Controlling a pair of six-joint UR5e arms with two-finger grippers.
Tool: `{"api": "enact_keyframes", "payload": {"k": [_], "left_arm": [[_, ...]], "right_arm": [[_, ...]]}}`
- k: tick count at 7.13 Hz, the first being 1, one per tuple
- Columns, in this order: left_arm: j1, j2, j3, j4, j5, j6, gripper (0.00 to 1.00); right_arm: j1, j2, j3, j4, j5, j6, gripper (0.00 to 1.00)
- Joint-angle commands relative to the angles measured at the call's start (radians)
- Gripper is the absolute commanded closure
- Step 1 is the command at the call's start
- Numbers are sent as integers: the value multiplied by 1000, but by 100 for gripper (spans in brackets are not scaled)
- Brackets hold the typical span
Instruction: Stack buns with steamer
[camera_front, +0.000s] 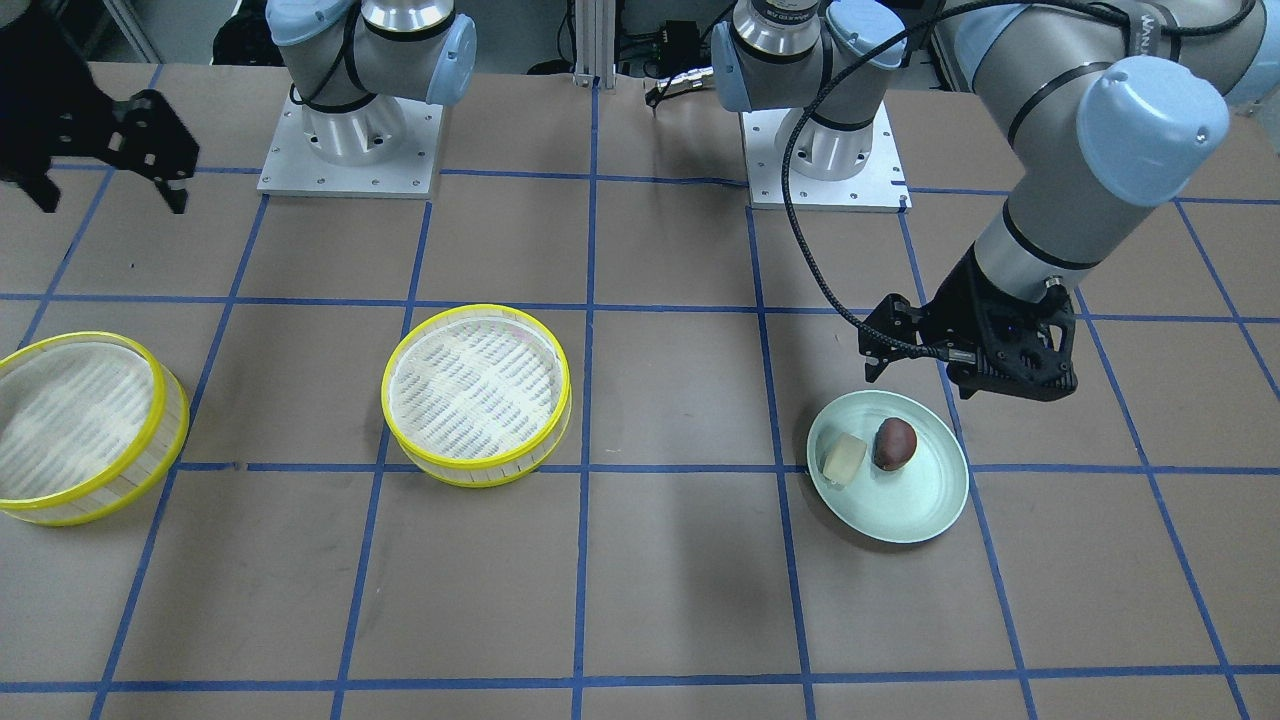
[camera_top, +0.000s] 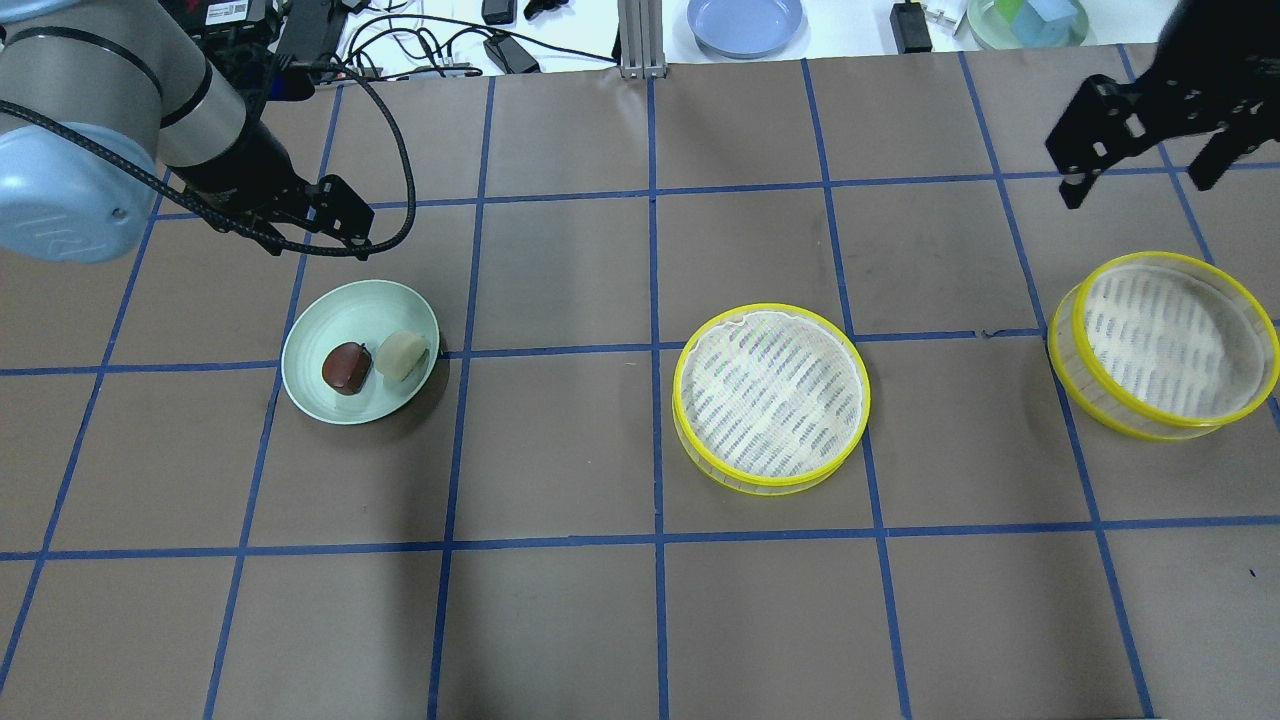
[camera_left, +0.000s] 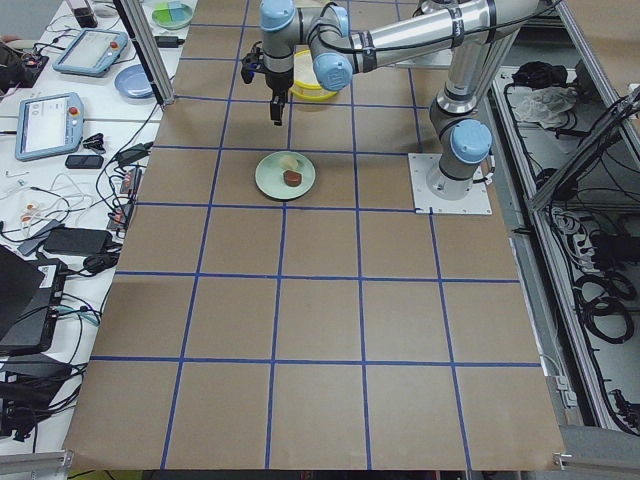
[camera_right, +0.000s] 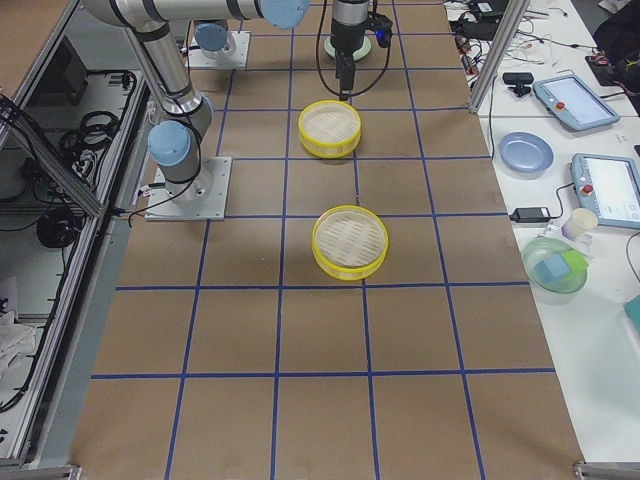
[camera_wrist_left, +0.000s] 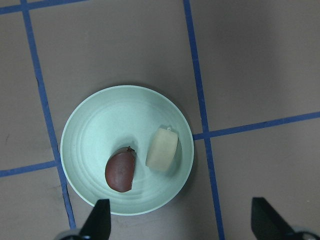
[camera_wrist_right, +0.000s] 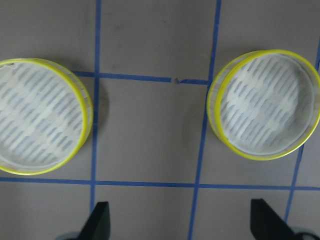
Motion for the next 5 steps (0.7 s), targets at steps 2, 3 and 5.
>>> {"api": "enact_keyframes", "payload": {"k": [2,3,5], "left_arm": [[0,-88,-10,10,-54,84,0],[0,-96,-17,8,-53,110,0],[0,-151,-50,16,-44,118,0]], "right_arm": [[-351,130,122,-194,-14,-421,0],[-386,185,135,-301,-13,-551,0],[-457,322,142,-507,-4,-799,0]]}}
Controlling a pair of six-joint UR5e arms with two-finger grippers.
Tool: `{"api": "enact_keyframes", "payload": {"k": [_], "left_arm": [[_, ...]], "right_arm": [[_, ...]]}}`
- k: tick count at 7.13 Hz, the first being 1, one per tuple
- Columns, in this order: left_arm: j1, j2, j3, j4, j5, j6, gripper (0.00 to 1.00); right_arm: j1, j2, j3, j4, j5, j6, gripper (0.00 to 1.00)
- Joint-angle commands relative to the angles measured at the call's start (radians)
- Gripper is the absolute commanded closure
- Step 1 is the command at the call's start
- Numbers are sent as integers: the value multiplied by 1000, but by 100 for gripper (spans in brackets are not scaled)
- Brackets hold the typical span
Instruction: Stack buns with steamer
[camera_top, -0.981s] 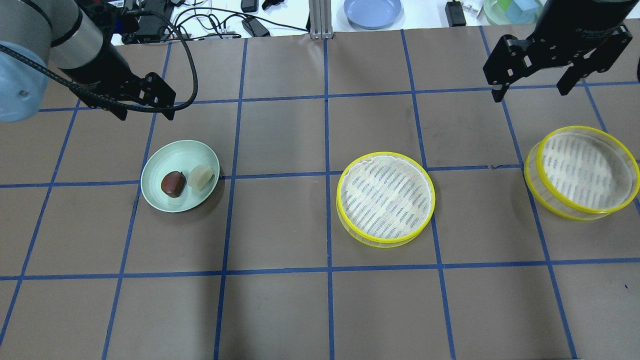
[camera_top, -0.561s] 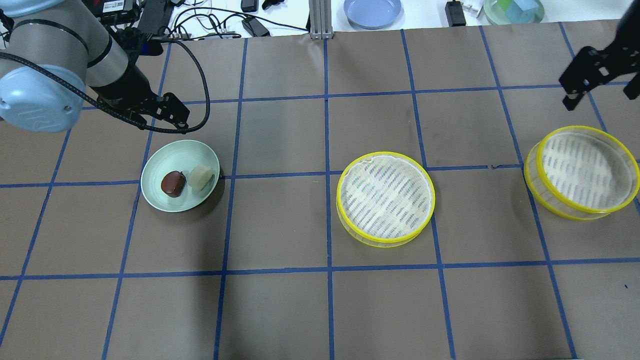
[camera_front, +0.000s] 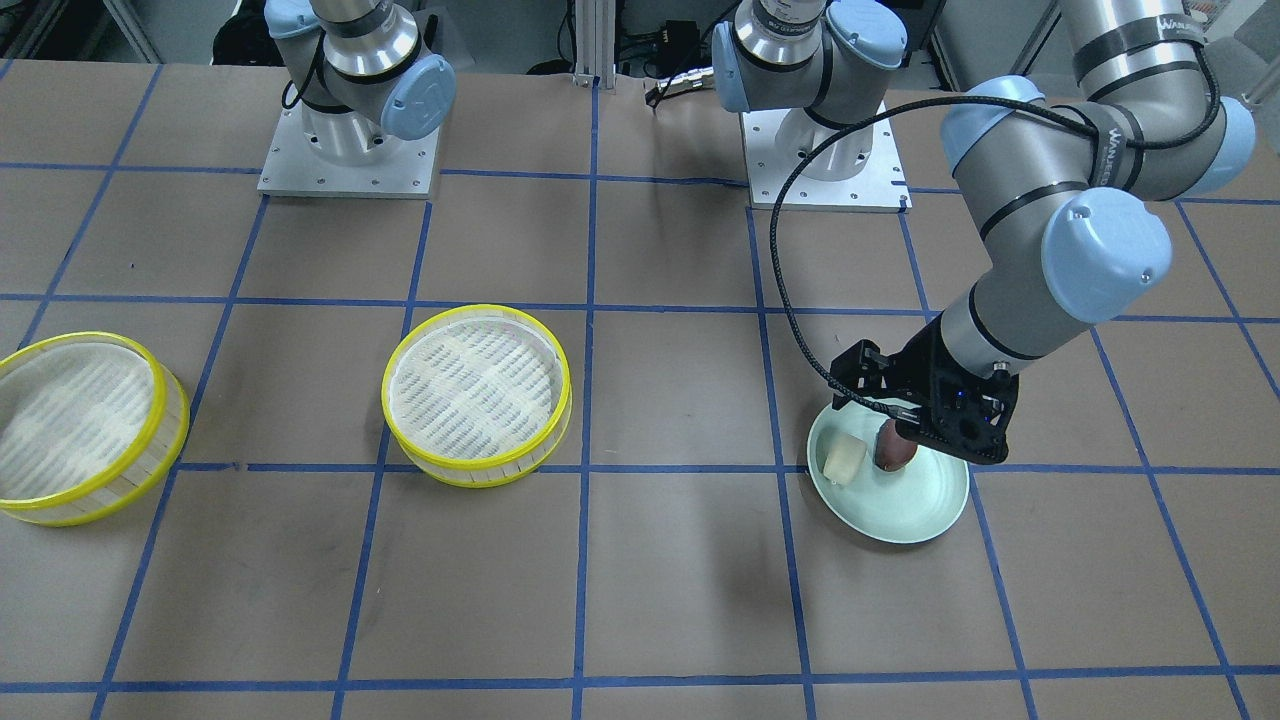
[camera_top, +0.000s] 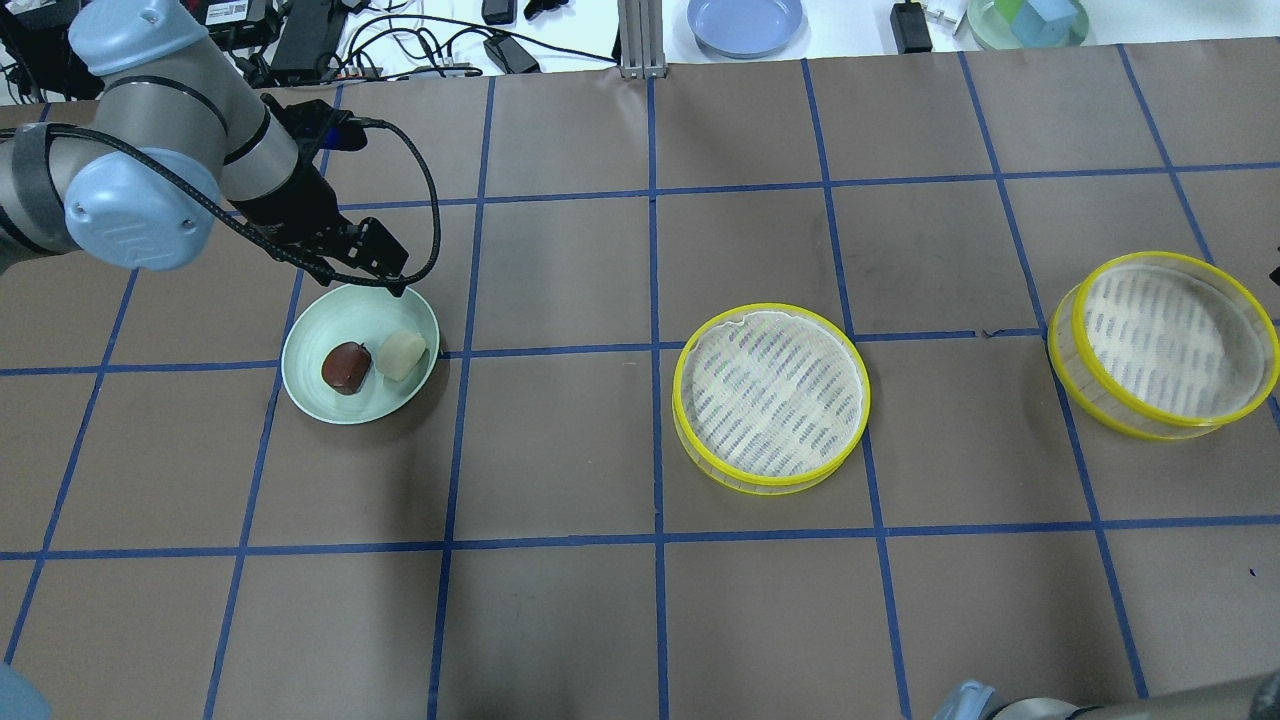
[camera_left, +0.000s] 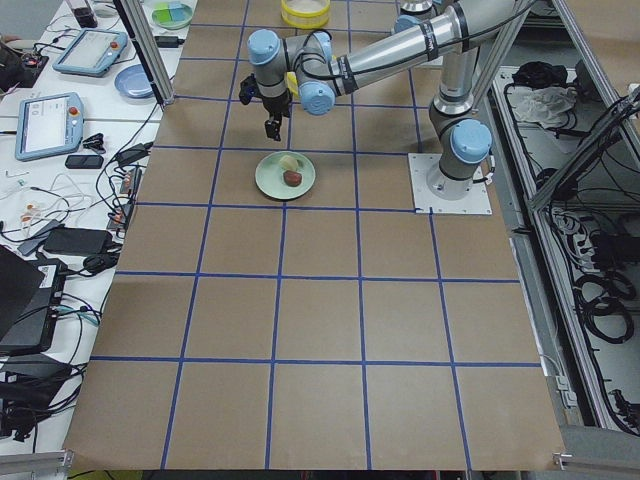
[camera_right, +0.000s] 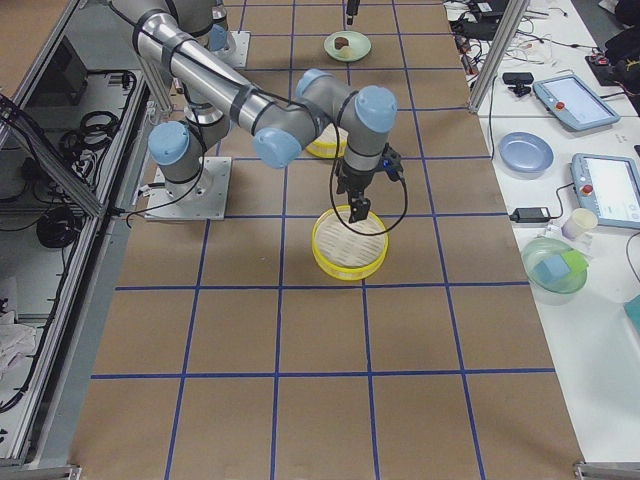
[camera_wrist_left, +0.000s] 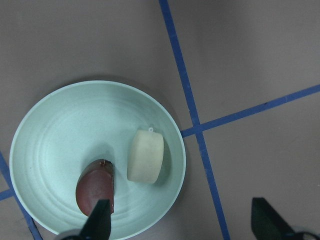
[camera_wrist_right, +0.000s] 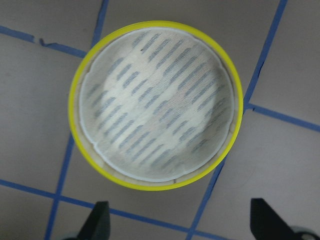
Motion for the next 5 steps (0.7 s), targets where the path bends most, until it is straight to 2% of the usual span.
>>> {"api": "enact_keyframes", "payload": {"k": [1,2,3,4,5], "left_arm": [[1,-49,-35,53,4,8,0],[1,-78,-40,56,2,4,0],[3,-98,-49,62,4,7,0],[3,-119,-49,78,4,7,0],[3,-153,-50,93,-1,4,1]], "right_arm": [[-59,141,14,-232,7,-184,6],[-59,210,19,-285,27,-184,11],[-59,250,20,-298,72,-182,11],[-57,257,21,-306,73,-182,19],[-57,269,24,-310,75,-182,41]]}}
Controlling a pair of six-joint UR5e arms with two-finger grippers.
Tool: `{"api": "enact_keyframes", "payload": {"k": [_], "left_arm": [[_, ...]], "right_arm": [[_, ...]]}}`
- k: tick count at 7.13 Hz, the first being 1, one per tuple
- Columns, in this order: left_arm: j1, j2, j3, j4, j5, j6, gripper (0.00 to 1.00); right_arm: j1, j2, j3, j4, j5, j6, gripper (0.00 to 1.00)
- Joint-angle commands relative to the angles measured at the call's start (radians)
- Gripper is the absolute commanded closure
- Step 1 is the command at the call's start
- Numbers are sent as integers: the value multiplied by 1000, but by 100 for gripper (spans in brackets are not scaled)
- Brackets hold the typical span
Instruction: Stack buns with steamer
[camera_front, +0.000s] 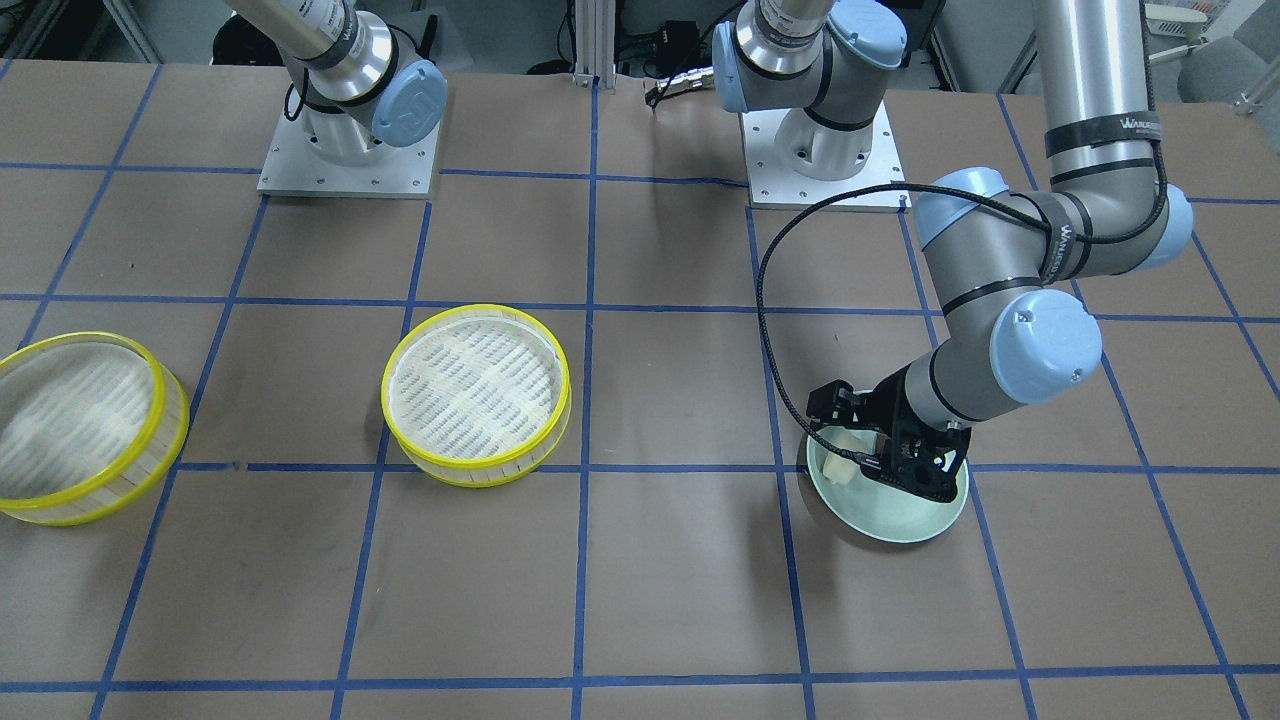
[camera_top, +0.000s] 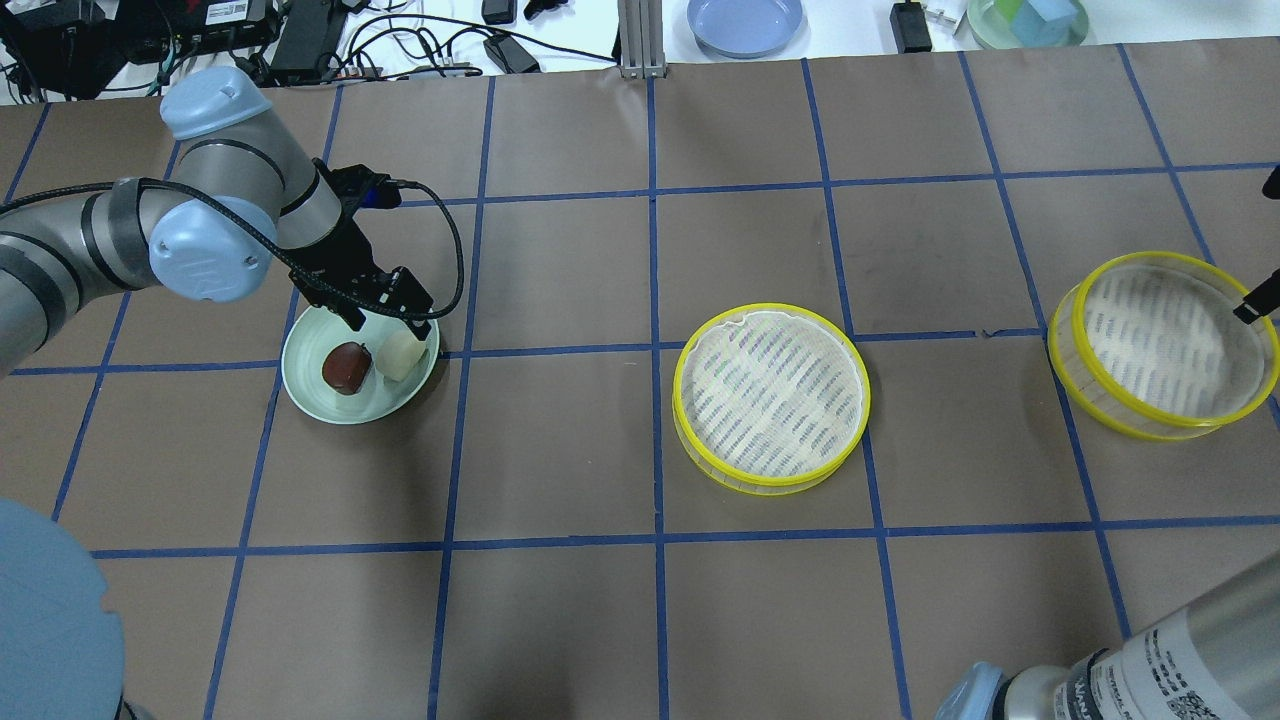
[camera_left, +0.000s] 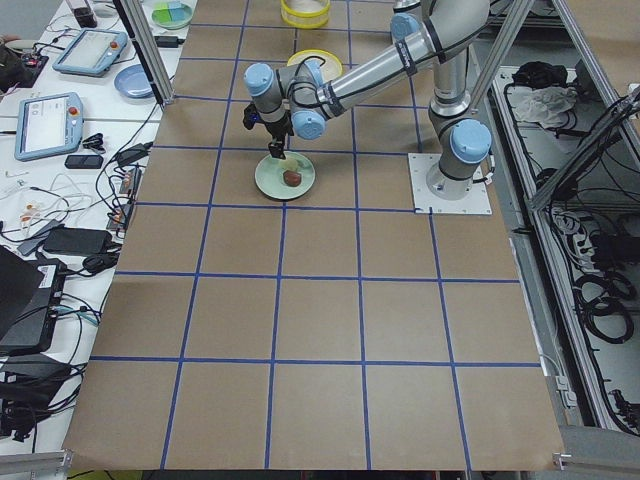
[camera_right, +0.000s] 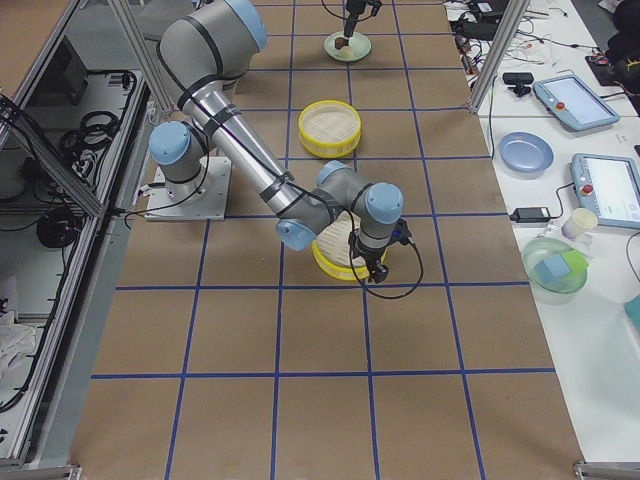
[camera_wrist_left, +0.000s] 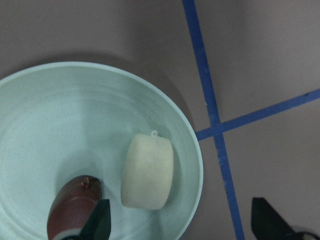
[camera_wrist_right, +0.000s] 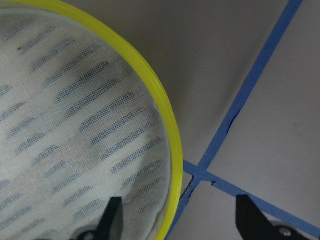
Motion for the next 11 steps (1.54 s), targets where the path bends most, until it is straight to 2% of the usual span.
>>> {"api": "enact_keyframes", "payload": {"k": [1,3,4,5,7,8,9,10,11], "left_arm": [[0,-40,1,19,0,22,12],[0,-45,1,12,1,58,62],[0,-45,5,13,4,64,84],[0,-45,8,10,4,67,100],[6,-45,13,16,3,78,100],[25,-30,16,19,3,82,100],[52,-11,27,9,3,79,100],[72,7,51,-13,3,78,100],[69,36,83,-68,1,64,100]], "right_arm": [[0,50,4,-44,37,-5,46],[0,46,4,-52,35,-12,86],[0,42,4,-52,33,-22,100],[2,22,3,-52,33,-19,100],[29,-35,-6,-34,42,11,100],[73,-76,-20,13,35,27,100],[104,-119,-34,94,26,119,100],[126,-162,-45,224,22,204,100],[144,-229,-37,327,25,341,100]]}}
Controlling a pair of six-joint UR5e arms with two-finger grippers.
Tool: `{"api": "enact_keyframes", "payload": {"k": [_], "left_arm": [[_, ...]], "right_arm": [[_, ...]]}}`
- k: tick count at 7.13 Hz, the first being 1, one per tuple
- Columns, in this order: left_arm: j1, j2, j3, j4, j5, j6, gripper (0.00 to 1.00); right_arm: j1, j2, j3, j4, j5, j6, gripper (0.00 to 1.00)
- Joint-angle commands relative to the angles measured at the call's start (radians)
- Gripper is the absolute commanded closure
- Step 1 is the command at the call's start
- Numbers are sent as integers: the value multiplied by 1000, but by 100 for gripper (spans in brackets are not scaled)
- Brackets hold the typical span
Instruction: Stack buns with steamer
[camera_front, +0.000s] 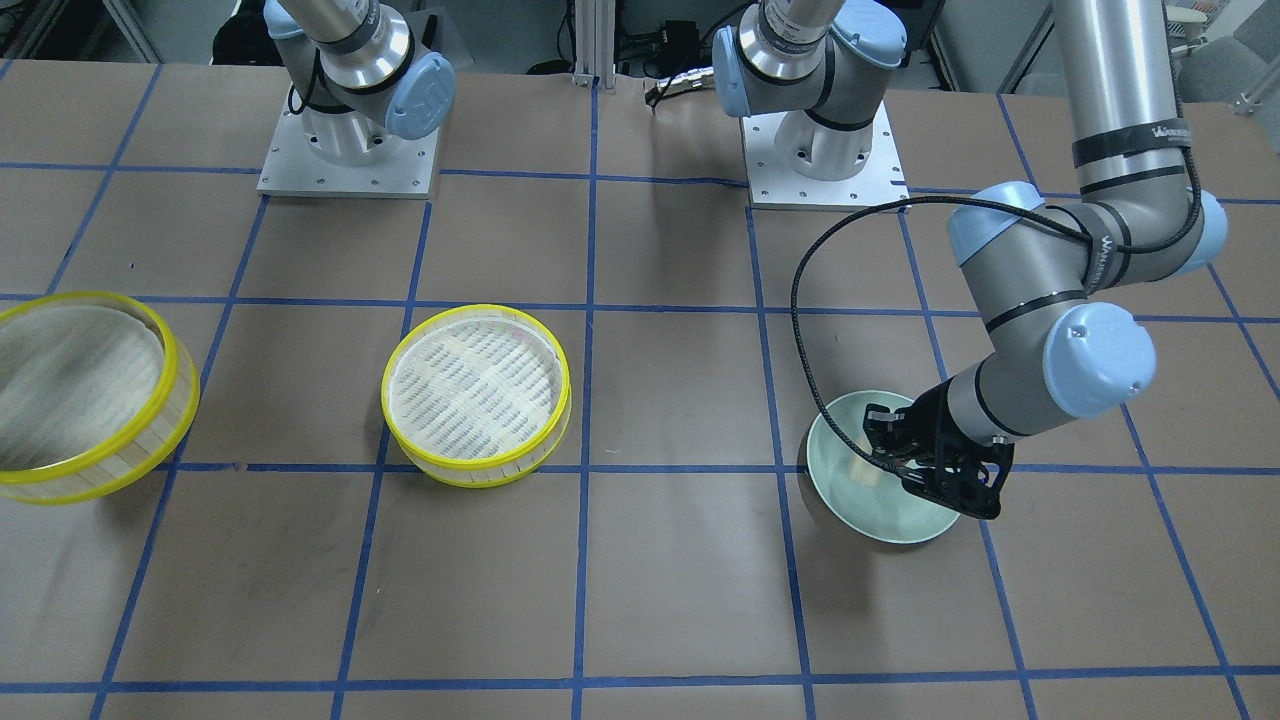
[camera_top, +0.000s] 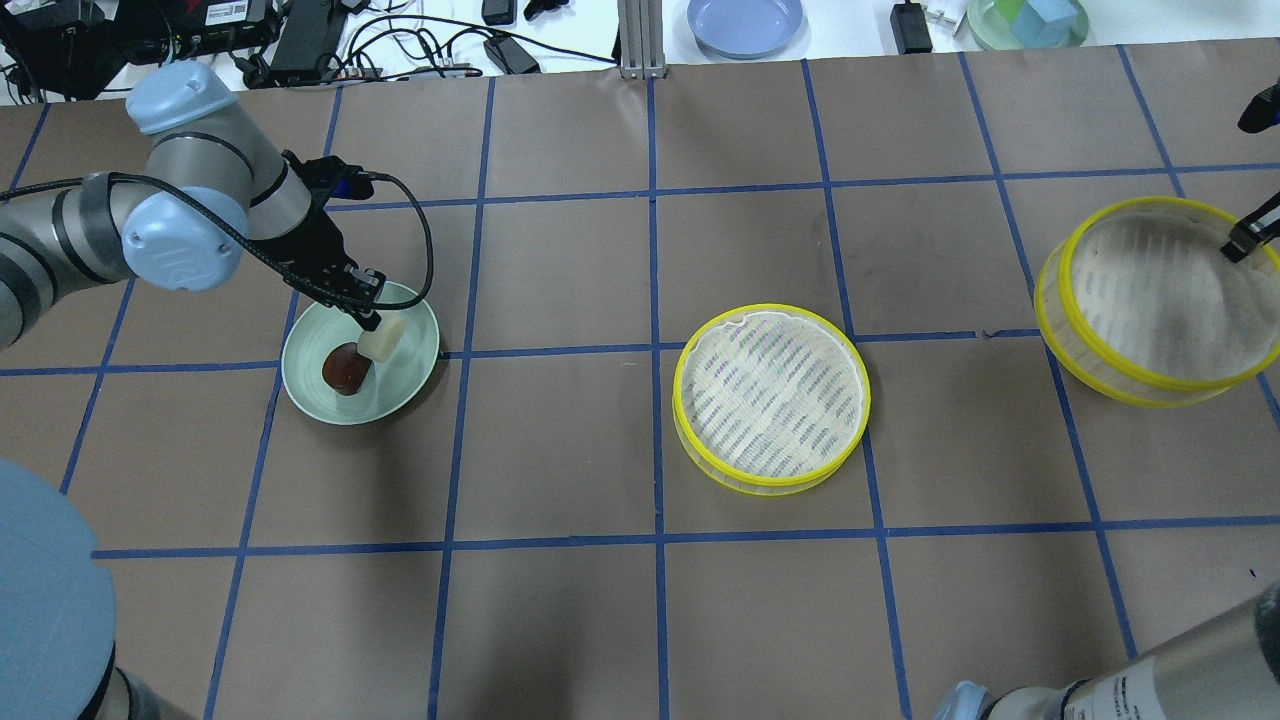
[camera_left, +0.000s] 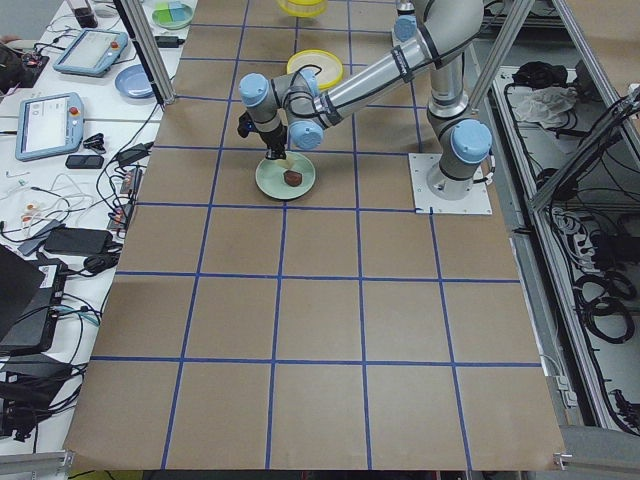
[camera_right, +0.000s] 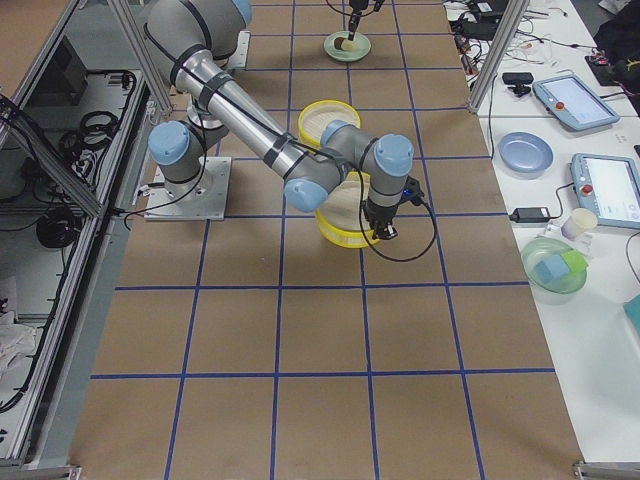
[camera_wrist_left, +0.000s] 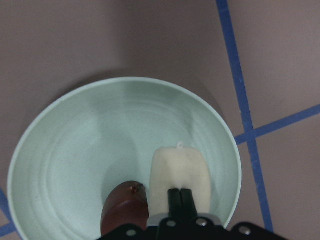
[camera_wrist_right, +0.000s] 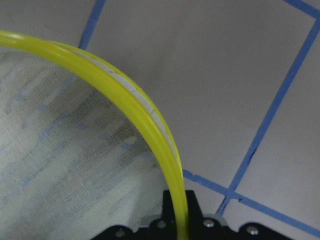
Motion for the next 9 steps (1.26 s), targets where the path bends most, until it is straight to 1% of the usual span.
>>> {"api": "enact_keyframes", "payload": {"k": [1,2,3,4,6,7,8,9], "left_arm": [[-10,55,67,-100,-16,-97,100],[-44,76,89,-114,-68,-203,100],[-100,95,92,-117,-99,-298,100],[-165,106,91,-116,-111,-383,100],[-288,129,91,-103,-189,-548,100],[-358,134,92,-87,-213,-619,100],[-423,117,89,-27,-230,-735,100],[-482,99,77,31,-265,-808,100]], "right_arm": [[97,-118,3,158,-6,194,100],[139,-149,9,192,-38,257,100],[163,-175,14,236,-39,332,100],[189,-182,38,240,-55,351,100],[209,-218,61,241,-68,395,100],[232,-218,67,241,-71,402,100],[233,-218,68,241,-68,399,100],[233,-218,68,241,-68,399,100]]}}
